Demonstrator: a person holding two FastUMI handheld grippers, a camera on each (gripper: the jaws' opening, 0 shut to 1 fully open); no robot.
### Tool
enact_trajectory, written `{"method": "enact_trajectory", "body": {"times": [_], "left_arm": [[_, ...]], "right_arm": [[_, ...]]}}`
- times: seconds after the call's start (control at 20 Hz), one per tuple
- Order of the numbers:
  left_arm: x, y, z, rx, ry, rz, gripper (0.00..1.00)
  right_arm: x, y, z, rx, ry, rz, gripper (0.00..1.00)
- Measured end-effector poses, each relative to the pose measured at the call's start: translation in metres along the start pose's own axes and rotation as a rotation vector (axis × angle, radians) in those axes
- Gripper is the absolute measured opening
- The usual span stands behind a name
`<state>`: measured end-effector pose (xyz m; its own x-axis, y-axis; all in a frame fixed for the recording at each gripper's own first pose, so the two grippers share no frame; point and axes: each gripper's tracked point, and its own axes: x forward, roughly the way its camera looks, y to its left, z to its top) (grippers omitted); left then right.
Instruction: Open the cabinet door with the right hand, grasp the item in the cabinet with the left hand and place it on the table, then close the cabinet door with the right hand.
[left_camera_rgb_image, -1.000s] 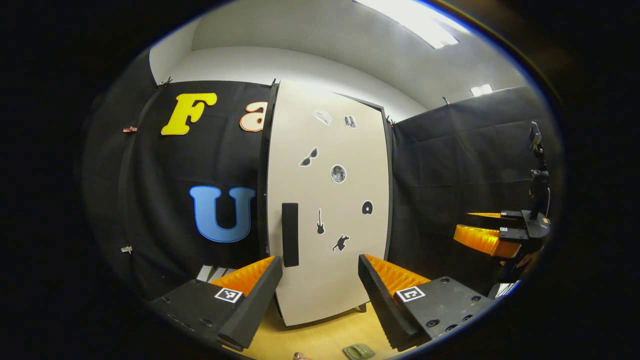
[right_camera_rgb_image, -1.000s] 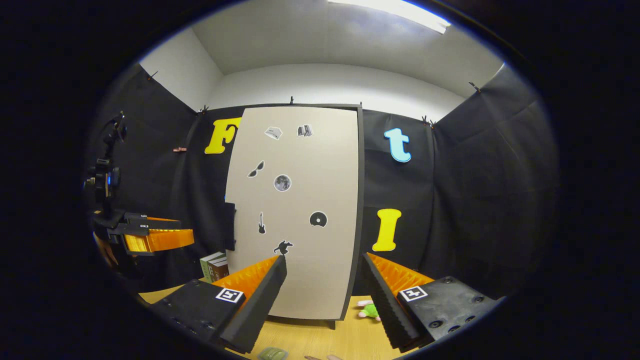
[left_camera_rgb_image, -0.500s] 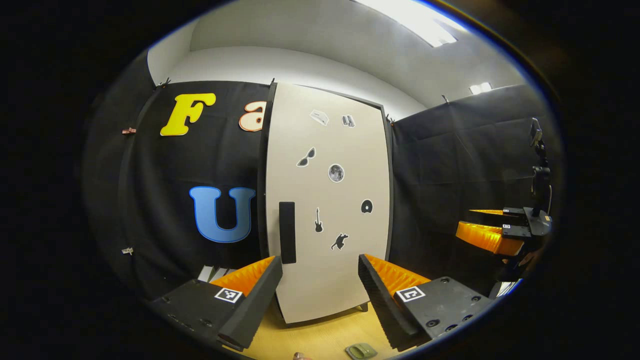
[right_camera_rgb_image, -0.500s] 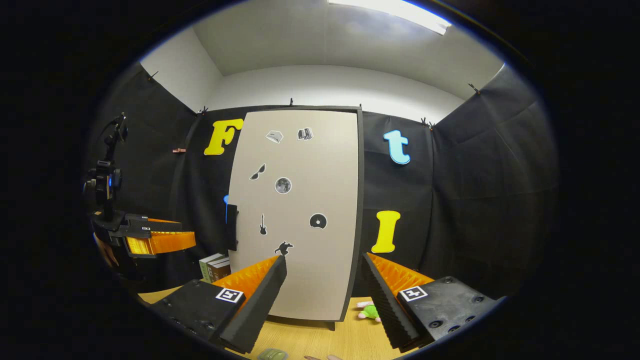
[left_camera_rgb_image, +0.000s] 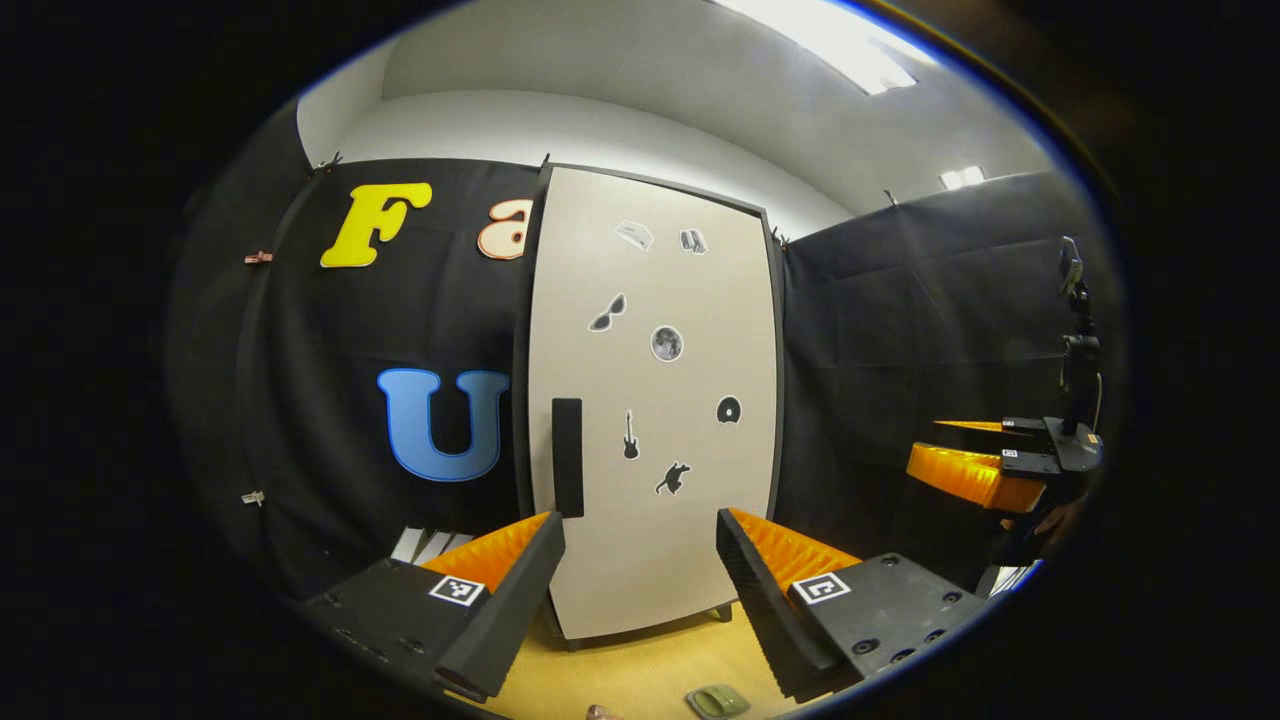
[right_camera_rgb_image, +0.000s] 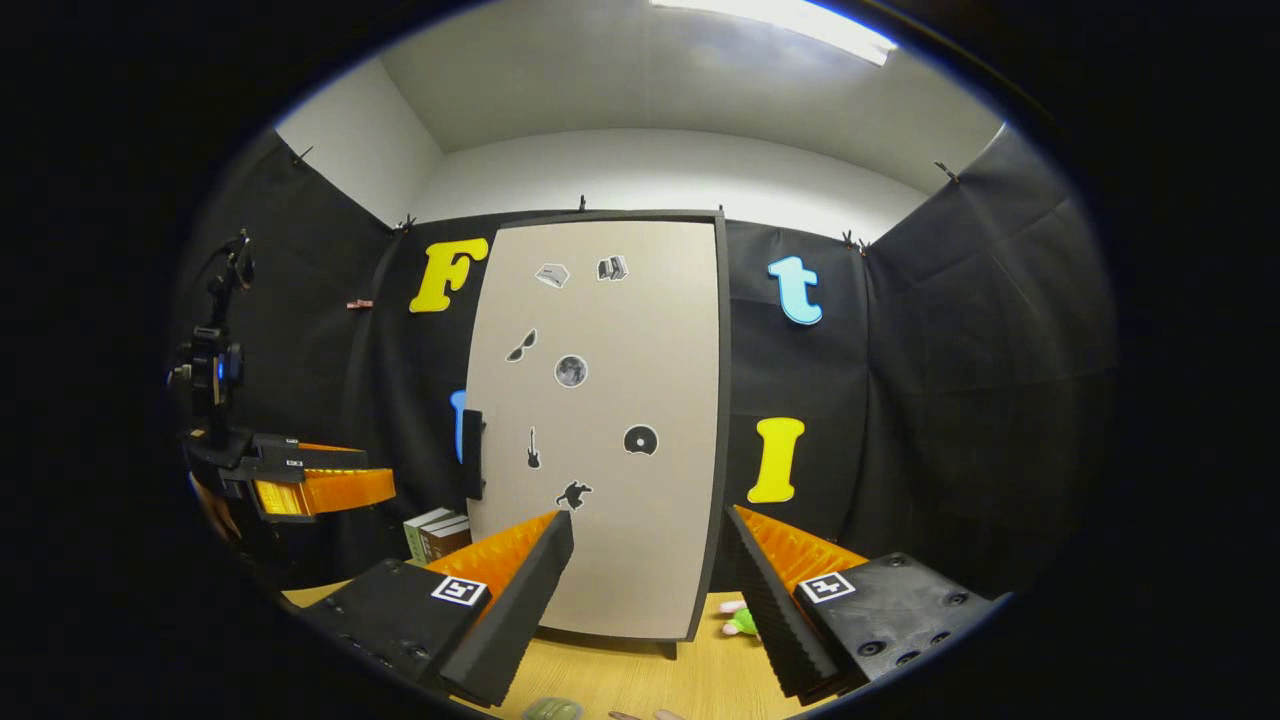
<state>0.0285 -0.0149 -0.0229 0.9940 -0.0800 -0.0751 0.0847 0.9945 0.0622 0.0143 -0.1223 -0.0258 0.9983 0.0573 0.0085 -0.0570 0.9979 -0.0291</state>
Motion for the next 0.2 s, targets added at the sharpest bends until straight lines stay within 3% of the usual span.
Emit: {"method": "enact_trajectory", "body": {"times": [0.2], "left_arm": [[-0.0026,0.0006,-0.0004,0.002,0.002,0.007,0.96]], "right_arm": [[-0.0034,-0.0023,-0.0004,0.000,-0.001,-0.003,0.97]]}}
